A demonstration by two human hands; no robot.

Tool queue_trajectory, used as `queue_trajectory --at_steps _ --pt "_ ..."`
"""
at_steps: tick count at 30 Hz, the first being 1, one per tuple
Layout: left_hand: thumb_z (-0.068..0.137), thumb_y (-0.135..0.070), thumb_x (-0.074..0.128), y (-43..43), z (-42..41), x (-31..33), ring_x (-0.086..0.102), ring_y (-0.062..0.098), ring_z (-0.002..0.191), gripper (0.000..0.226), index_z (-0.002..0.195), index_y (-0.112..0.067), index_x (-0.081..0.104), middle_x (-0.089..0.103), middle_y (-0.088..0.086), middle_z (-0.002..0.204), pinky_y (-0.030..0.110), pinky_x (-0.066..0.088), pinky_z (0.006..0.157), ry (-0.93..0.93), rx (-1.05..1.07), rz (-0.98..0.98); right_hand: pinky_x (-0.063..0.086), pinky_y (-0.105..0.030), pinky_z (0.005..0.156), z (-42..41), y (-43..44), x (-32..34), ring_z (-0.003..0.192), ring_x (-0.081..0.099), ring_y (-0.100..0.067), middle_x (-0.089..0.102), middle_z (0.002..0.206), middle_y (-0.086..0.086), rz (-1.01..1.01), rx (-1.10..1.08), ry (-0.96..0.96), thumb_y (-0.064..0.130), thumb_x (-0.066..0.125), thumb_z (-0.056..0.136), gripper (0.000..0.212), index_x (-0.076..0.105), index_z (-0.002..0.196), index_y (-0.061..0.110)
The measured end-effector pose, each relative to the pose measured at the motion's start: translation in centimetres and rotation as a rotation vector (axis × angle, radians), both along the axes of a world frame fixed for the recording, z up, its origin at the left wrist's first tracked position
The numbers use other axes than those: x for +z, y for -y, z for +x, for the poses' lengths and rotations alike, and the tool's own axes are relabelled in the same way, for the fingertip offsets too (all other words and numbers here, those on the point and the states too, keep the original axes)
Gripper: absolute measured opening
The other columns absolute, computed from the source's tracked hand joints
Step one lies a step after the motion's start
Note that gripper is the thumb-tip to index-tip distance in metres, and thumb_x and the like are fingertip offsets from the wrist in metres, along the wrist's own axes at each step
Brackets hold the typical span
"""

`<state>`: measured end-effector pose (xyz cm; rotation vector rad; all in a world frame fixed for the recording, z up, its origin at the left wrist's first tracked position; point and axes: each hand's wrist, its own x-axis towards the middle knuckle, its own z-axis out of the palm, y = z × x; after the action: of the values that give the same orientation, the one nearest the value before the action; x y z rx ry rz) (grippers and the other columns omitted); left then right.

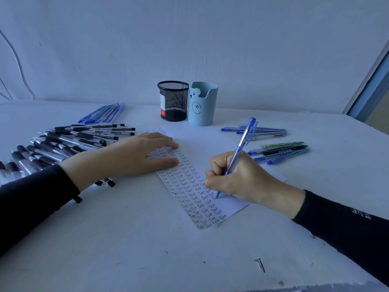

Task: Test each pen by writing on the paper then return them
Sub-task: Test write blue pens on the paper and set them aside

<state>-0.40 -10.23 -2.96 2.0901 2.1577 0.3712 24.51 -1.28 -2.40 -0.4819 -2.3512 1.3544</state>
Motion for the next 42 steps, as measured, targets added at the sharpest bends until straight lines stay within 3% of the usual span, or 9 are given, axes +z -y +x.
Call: queue_trajectory --at_steps 8,14,24,27,30,32,35,38,42 --pt "0.07 -0.089 0.033 0.0 -0.1 0.0 0.034 -0.008 0.125 0.074 0.133 -0.052 0.044 0.038 -0.024 0.146 0.02 0.025 0.106 0.002 -0.009 -0.005 0.034 -0.009 0.047 0.1 -0.1 0.1 0.039 0.041 0.001 0.036 0.048 0.0 0.006 -0.004 0.014 -0.009 0.065 0.081 0.038 0.038 0.055 0.001" --pt "0.07 -0.089 0.033 0.0 0.0 0.0 0.037 -0.002 0.131 0.074 0.133 -0.052 0.045 0.038 -0.024 0.145 0.024 0.027 0.111 0.001 -0.004 -0.002 0.031 -0.012 0.046 -0.1 -0.4 -0.2 0.042 0.031 -0.004 0.032 0.044 0.011 0.007 -0.008 -0.013 -0.009 0.063 0.081 0.048 0.031 0.052 0.012" --pt "0.07 -0.091 0.031 -0.1 -0.1 0.0 0.036 -0.001 0.132 0.075 0.133 -0.053 0.043 0.038 -0.024 0.146 0.029 0.029 0.113 -0.005 0.003 -0.015 0.032 -0.011 0.048 0.0 -0.5 -0.4 0.04 0.042 0.001 0.038 0.04 0.014 0.044 -0.028 0.027 -0.007 0.064 0.082 0.048 0.031 0.052 0.012" --pt "0.07 -0.09 0.031 0.0 0.0 0.1 0.036 -0.001 0.132 0.075 0.133 -0.053 0.043 0.038 -0.024 0.146 0.028 0.028 0.112 -0.007 0.007 -0.018 0.032 -0.019 0.048 0.1 -0.5 -0.2 0.043 0.037 -0.005 0.041 0.044 0.01 0.029 -0.047 0.015 0.0 0.063 0.086 0.046 0.033 0.052 0.011" --pt "0.069 -0.09 0.03 0.0 0.1 0.2 0.036 -0.001 0.132 0.076 0.134 -0.053 0.043 0.037 -0.024 0.147 0.026 0.027 0.111 -0.018 0.01 -0.025 0.043 -0.021 0.056 0.1 -0.5 0.3 0.052 0.049 -0.014 0.052 0.051 -0.001 0.024 -0.02 -0.044 0.021 0.06 0.095 0.045 0.047 0.052 0.015" --pt "0.069 -0.091 0.03 0.0 0.0 0.1 0.036 -0.001 0.132 0.075 0.134 -0.054 0.042 0.037 -0.024 0.147 0.025 0.027 0.11 -0.018 0.01 -0.029 0.042 -0.02 0.054 0.1 -0.5 1.0 0.046 0.048 -0.016 0.052 0.047 -0.003 0.021 -0.005 -0.069 0.029 0.061 0.096 0.039 0.052 0.061 0.015" --pt "0.07 -0.091 0.029 -0.1 0.0 0.1 0.035 -0.002 0.132 0.075 0.134 -0.055 0.04 0.035 -0.025 0.147 0.026 0.027 0.111 -0.025 0.012 -0.04 0.037 -0.021 0.049 0.3 -1.2 1.8 0.038 0.04 -0.017 0.043 0.039 -0.001 0.013 -0.059 -0.062 0.047 0.053 0.091 0.033 0.056 0.097 0.015" --pt "0.07 -0.091 0.029 0.0 0.0 0.2 0.034 -0.002 0.132 0.075 0.134 -0.054 0.04 0.035 -0.026 0.148 0.025 0.026 0.111 -0.024 0.011 -0.039 0.042 -0.02 0.058 0.5 -2.4 1.8 0.049 0.05 -0.015 0.051 0.047 0.0 0.157 -0.105 -0.117 0.04 0.037 0.102 0.029 0.057 0.112 0.024" --pt "0.072 -0.088 0.03 0.1 0.2 0.3 0.034 -0.002 0.133 0.072 0.135 -0.054 0.04 0.034 -0.025 0.148 0.023 0.025 0.109 -0.036 0.01 -0.046 0.042 -0.017 0.072 0.8 -3.8 1.6 0.075 0.053 -0.004 0.054 0.08 0.005 0.448 -0.108 -0.139 0.019 0.044 0.103 0.03 0.06 0.129 0.019"
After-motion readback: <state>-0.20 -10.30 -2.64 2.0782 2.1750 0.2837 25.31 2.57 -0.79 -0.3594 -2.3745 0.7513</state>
